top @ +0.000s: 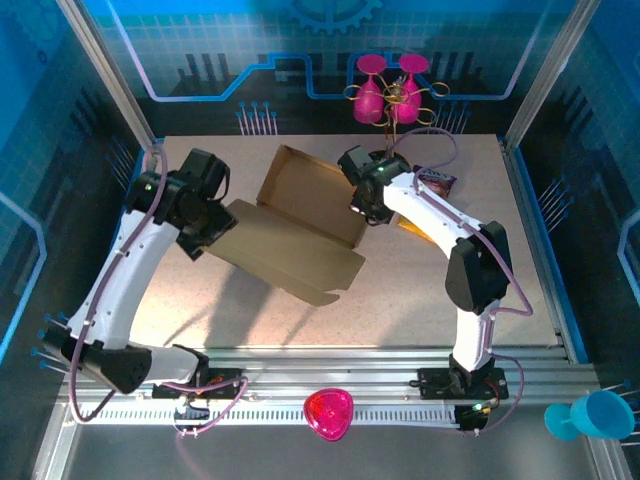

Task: Fold the paper box

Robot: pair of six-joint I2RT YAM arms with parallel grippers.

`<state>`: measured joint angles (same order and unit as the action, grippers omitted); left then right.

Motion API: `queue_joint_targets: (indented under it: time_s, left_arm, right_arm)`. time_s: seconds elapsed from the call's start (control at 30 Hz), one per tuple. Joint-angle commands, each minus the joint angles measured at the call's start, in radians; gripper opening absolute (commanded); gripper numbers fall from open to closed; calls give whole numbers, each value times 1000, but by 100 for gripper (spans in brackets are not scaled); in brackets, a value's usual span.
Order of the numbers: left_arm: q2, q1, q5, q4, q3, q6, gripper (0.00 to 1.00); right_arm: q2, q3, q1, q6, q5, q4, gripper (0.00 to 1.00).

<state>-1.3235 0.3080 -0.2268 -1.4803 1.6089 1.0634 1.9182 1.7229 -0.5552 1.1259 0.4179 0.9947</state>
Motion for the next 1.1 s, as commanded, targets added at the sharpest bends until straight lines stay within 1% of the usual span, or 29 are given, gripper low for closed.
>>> queue_joint_targets:
  time_s: [0.0,0.07,0.2,0.27,0.33,0.43,0.53,0.67,0.7,0.77,0.87,0.93,1.0,1.07]
  left_arm:
    - [66,12,98,-9,-102,147,66]
    - [71,27,136,39,-157,184,66]
    - [44,51,126,68,-190,232,66]
    - [39,61,142,124,-219,246,65]
    - [19,74,148,132,-228,257,61]
    - [-7,95,131,130,-236,270,56]
    - [-18,98,114,174,-254,282,55]
    - [-58,100,66,192,-223,275,53]
    - [-74,100,59,192,-215,268,50]
    - [-94,100,45,190,-205,254,41]
    - [-119,99,1,164,-182,229,22]
    - [-147,100,-45,127,-137,187,10]
    - [-188,99,-101,79,-79,132,1]
    - [-236,99,-155,40,-18,43,0]
  right_arm:
    - [14,-22,5,98,-36,12,0]
    - [20,-25,3,109,-40,13,0]
    - [28,-22,2,114,-44,12,0]
    - [28,-29,0,118,-49,12,0]
    - [26,-38,1,124,-57,5,0]
    - [24,-46,1,127,-66,-6,0]
    - [27,-47,0,127,-77,-13,0]
    - [30,-56,-4,135,-89,-21,0]
    - [30,-58,-5,139,-92,-22,0]
    - [29,-67,-6,146,-98,-28,0]
    - [27,-76,-11,158,-111,-34,0]
    - [24,-87,-17,174,-128,-42,0]
    - [24,-98,-27,197,-151,-51,0]
    - [27,-113,-40,233,-193,-63,0]
